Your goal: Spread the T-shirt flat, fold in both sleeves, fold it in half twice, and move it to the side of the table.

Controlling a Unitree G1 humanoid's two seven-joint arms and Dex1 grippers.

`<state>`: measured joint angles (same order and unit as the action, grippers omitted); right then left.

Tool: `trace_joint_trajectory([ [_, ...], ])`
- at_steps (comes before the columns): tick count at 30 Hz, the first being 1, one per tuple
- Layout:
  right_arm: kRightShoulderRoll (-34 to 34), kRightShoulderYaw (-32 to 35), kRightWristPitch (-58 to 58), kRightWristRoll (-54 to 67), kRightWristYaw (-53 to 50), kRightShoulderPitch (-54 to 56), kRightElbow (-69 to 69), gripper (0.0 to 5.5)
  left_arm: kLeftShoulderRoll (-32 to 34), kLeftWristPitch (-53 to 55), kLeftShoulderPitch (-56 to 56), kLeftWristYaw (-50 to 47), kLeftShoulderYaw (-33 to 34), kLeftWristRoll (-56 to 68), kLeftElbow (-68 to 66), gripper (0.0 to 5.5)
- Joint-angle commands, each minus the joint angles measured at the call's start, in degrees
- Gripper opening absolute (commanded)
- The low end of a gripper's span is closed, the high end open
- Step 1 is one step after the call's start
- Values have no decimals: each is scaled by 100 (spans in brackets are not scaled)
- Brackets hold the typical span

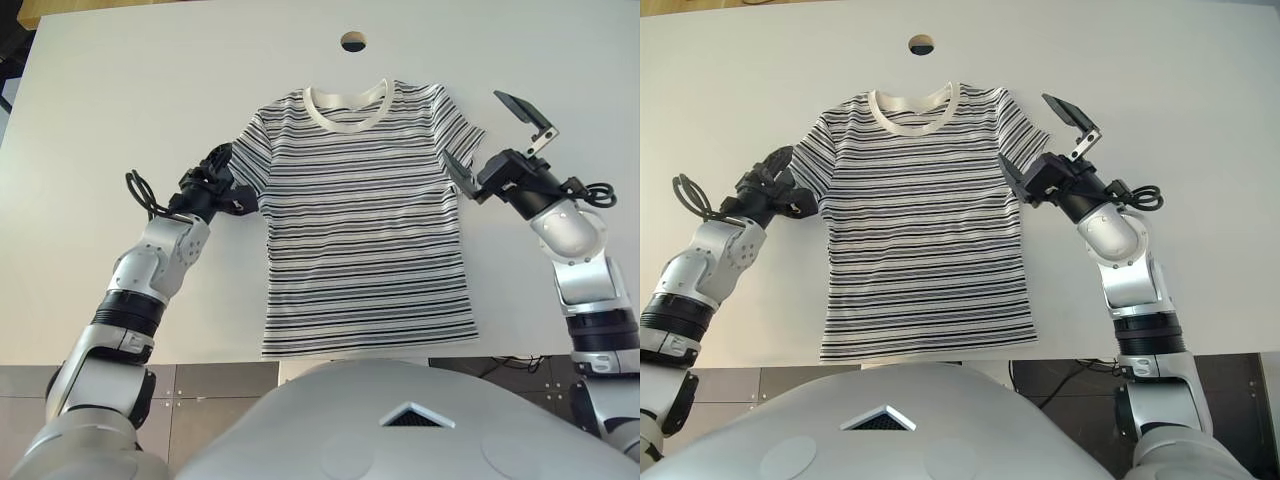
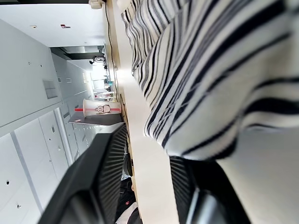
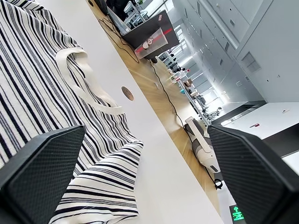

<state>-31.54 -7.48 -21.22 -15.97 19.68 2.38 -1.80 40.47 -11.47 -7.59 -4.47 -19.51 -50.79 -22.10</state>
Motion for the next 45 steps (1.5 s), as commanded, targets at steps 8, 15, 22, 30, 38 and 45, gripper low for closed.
trace_joint_trajectory([
  [8, 33, -12, -7, 50, 58, -18, 149, 480, -63, -91, 44, 88, -252, -17, -86, 14],
  [15, 65, -17, 2, 65, 46, -25, 165, 480, -69, -42, 73, -208, -119, 28, 109, 14],
  [22, 90, -43, -18, 38, 55, -39, 128, 480, -447, 10, -148, -987, 24, 38, 364, 14],
  [30, 98, -52, -20, 19, 52, -80, 103, 480, -720, -382, -487, -970, -468, -243, 485, 14],
  [38, 83, 18, 15, 46, 32, -107, 168, 480, -958, -610, -790, -561, -998, -381, 185, 108],
  [45, -190, 408, 11, -213, -257, 212, -147, 480, -1165, -620, -701, -714, -536, 205, 726, 228],
])
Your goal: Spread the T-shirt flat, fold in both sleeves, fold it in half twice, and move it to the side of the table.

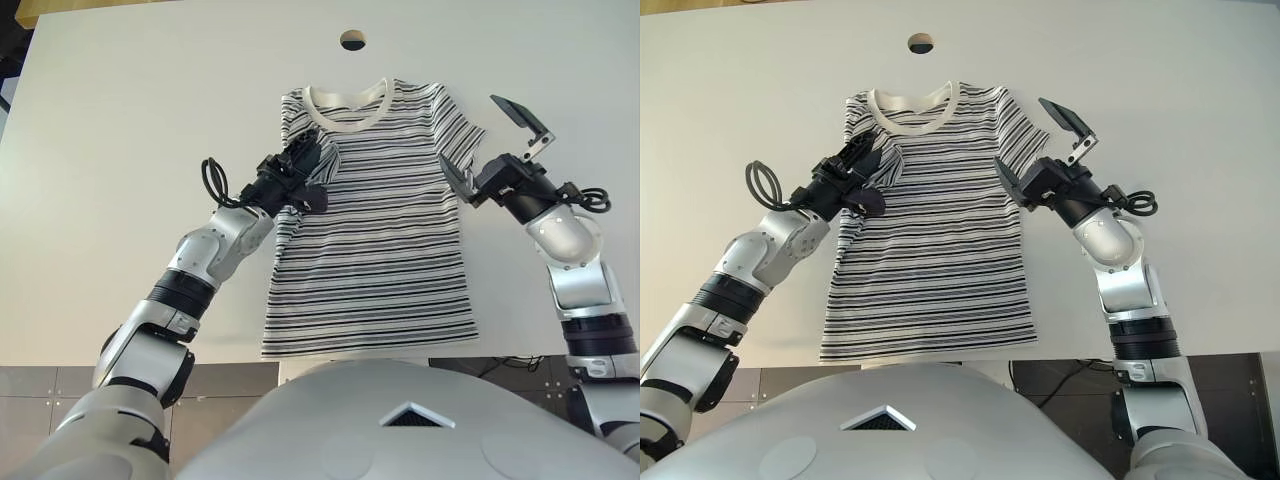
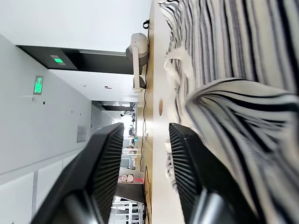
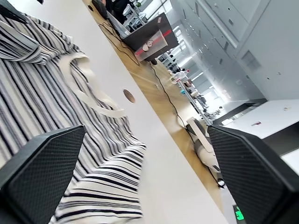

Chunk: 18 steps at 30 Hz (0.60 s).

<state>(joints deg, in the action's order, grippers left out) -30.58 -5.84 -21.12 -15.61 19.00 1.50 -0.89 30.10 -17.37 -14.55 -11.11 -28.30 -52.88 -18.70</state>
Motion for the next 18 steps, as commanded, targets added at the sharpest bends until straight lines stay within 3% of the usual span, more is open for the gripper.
trace_joint_trajectory([
  [1, -438, 311, -11, -490, -358, 495, -448, 480, -218, -57, 55, -82, 601, 792, 610, 245],
  [5, -1121, 76, -132, -1808, -1338, 1662, -2088, 480, -437, -107, 237, -70, 1482, 1967, 1271, 259],
  [8, -1273, -599, -332, -2624, -1885, 2635, -3897, 480, -533, -54, 396, -28, 1712, 2176, 1462, 259],
  [13, -767, -1924, -604, -3737, -2865, 3721, -6212, 480, -689, -67, 535, -59, 1894, 2303, 1530, 259],
  [18, -304, -2719, -758, -4164, -3368, 4107, -7135, 480, -726, -122, 573, -61, 1884, 2179, 1477, 259],
])
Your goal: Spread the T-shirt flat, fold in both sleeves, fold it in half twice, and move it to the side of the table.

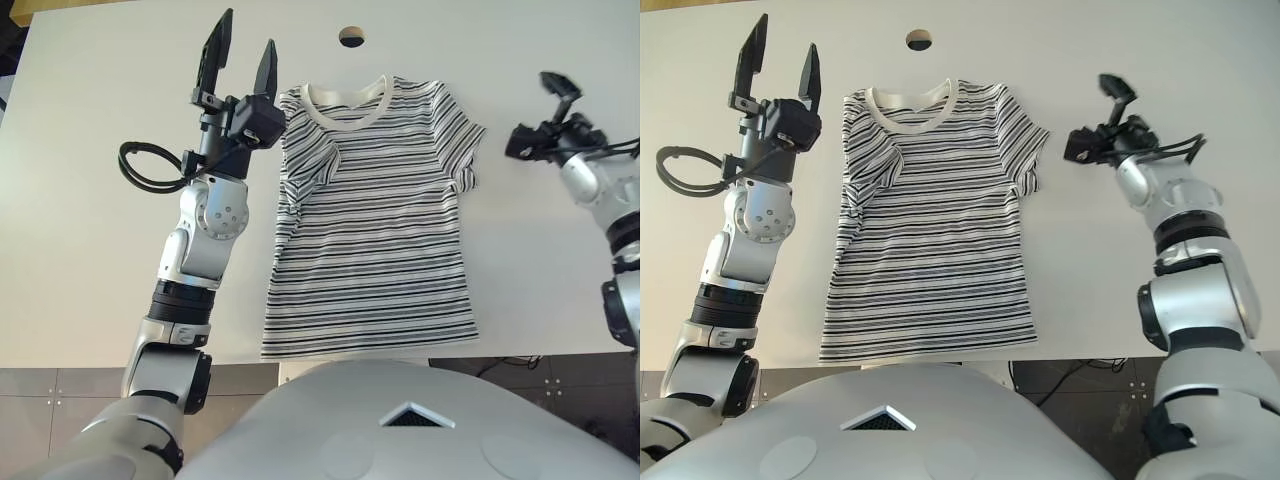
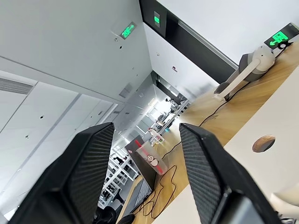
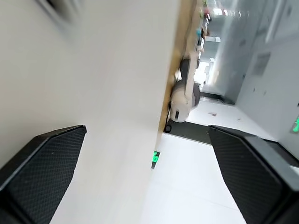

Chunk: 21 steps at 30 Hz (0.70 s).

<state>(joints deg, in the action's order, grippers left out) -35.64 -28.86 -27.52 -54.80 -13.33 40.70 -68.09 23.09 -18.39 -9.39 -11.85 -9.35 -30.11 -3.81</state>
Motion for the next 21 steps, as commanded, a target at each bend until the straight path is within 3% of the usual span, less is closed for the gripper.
trace_joint_trajectory([
  [1, 236, -522, -171, -275, -184, 212, -483, 480, -29, -33, 68, 26, -27, -118, -18, 259],
  [10, 34, -1134, -1458, -204, -229, 83, -250, 480, -56, -81, 87, 90, -179, -319, -153, 259],
  [17, 79, -1339, -1482, -220, -197, 144, -181, 480, -68, -104, 82, 97, -252, -341, -203, 259],
  [21, 124, -1429, -1179, -233, -199, 172, -346, 403, -73, -106, 116, 108, -276, -340, -194, 264],
])
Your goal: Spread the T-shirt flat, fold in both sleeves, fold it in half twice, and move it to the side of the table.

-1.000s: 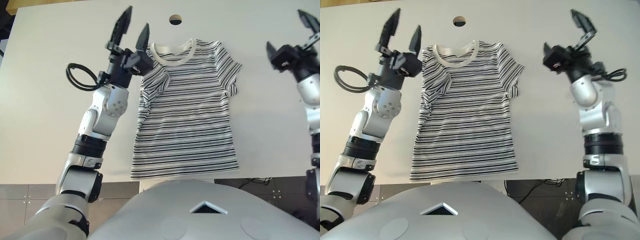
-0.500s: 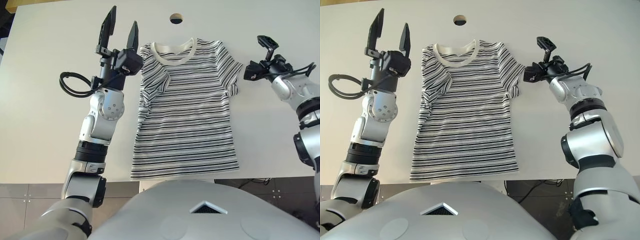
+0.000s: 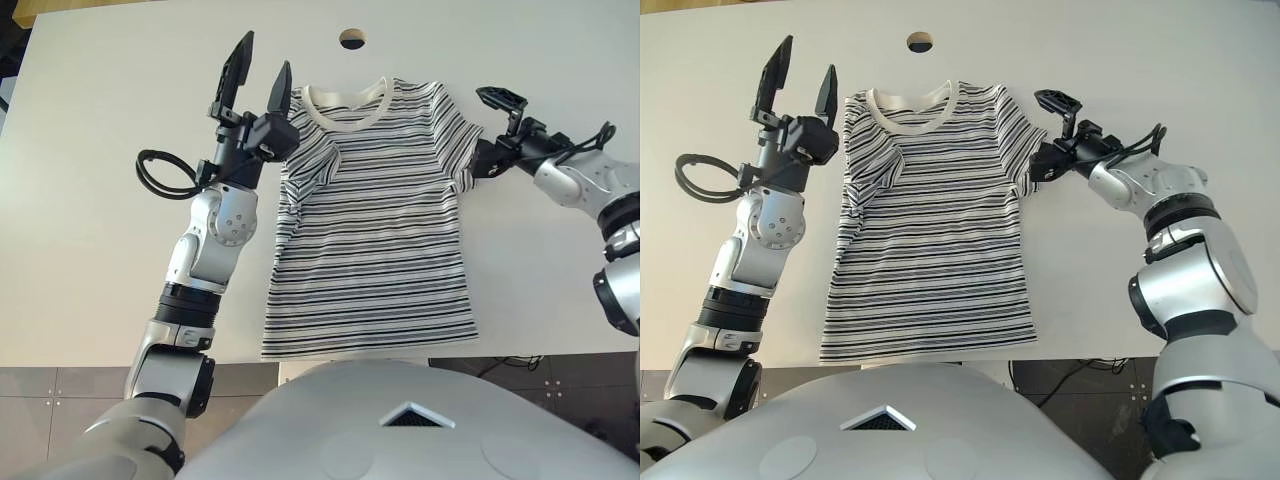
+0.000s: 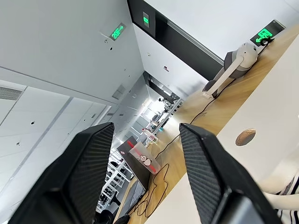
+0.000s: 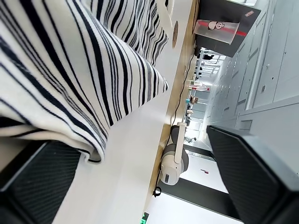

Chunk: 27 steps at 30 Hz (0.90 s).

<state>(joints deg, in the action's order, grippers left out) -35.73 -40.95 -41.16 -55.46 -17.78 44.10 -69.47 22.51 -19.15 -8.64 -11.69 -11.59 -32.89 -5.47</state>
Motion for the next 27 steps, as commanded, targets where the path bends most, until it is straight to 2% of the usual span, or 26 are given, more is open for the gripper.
trace_joint_trajectory([
  [1, 129, -236, 227, -150, 252, -169, -236, 377, -20, -26, 54, 94, -57, -61, -21, 264],
  [11, 150, -354, 338, -54, 392, -287, -367, 164, -123, -29, 110, 118, -182, -72, 56, 264],
  [18, 61, -419, 187, 46, 480, -420, -287, 43, -187, 22, 175, 171, -250, -69, 258, 264],
  [21, 36, -311, 146, 203, 431, -490, -238, 12, -215, 8, 200, 174, -260, -67, 270, 264],
  [27, -215, 208, -86, 807, 216, -648, 159, 12, -203, -27, 209, 113, -187, -85, 208, 264],
])
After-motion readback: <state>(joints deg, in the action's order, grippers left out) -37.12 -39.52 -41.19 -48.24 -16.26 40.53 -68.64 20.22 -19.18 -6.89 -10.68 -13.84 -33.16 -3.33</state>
